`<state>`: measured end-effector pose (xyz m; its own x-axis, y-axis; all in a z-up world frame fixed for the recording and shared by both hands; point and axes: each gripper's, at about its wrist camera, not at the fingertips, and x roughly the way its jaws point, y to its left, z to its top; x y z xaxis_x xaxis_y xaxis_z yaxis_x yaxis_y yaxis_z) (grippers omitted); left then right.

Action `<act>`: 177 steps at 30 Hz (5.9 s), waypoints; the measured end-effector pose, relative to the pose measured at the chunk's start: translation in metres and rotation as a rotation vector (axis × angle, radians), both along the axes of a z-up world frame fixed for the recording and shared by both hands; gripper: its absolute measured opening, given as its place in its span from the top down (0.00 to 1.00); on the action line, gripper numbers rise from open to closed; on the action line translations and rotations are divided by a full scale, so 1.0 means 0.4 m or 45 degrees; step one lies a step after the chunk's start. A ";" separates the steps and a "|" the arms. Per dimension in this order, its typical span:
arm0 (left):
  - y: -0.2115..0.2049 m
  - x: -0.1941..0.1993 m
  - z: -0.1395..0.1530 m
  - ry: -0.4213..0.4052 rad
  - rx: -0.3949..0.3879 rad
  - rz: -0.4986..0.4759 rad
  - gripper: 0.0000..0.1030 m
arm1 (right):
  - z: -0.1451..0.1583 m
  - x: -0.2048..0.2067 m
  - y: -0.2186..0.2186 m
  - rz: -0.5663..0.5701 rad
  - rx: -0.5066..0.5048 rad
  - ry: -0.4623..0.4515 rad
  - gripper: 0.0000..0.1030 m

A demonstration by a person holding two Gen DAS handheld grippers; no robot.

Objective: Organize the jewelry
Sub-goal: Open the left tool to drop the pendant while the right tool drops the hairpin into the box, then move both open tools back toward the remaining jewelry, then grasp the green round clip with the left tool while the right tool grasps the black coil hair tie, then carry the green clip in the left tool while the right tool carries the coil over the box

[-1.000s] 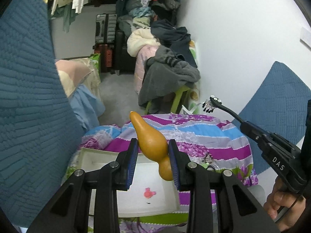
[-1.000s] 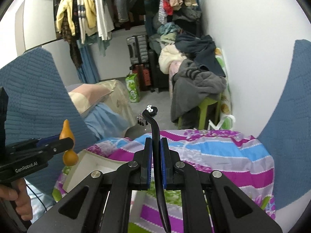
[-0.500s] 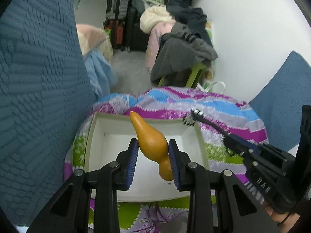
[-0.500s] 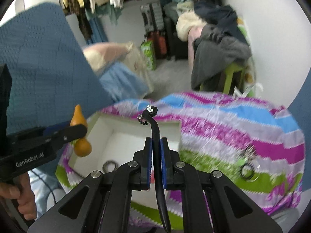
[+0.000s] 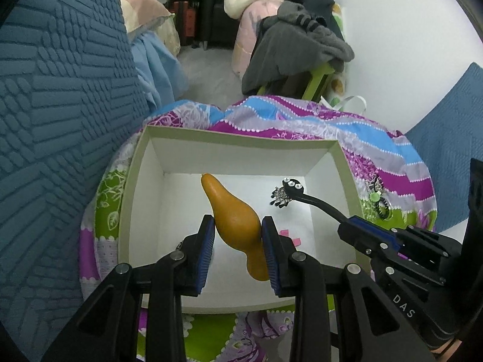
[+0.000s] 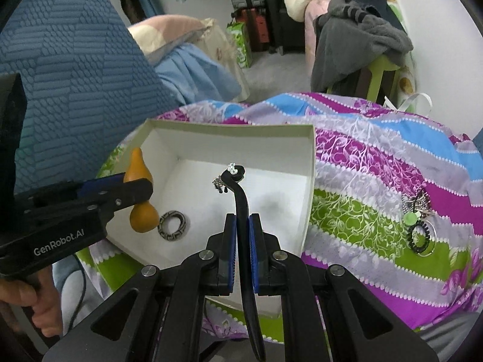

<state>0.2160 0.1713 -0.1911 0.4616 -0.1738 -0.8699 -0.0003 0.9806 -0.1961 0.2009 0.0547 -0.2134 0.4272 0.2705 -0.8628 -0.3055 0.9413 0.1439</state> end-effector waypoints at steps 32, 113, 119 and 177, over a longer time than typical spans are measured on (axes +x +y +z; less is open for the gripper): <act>-0.146 -0.108 0.373 -0.390 0.038 0.003 0.43 | 0.356 -0.060 -0.158 0.049 0.134 -0.381 0.76; -0.696 0.086 -0.142 -0.076 -0.210 -0.212 0.50 | -0.104 -0.014 -0.700 -0.180 0.106 -0.154 0.76; -0.710 0.156 -0.224 0.003 -0.258 -0.214 0.54 | -0.155 0.048 -0.690 -0.123 0.076 -0.094 0.76; -0.543 0.098 0.090 -0.247 -0.141 -0.135 0.76 | 0.140 0.042 -0.627 -0.275 -0.006 -0.326 0.93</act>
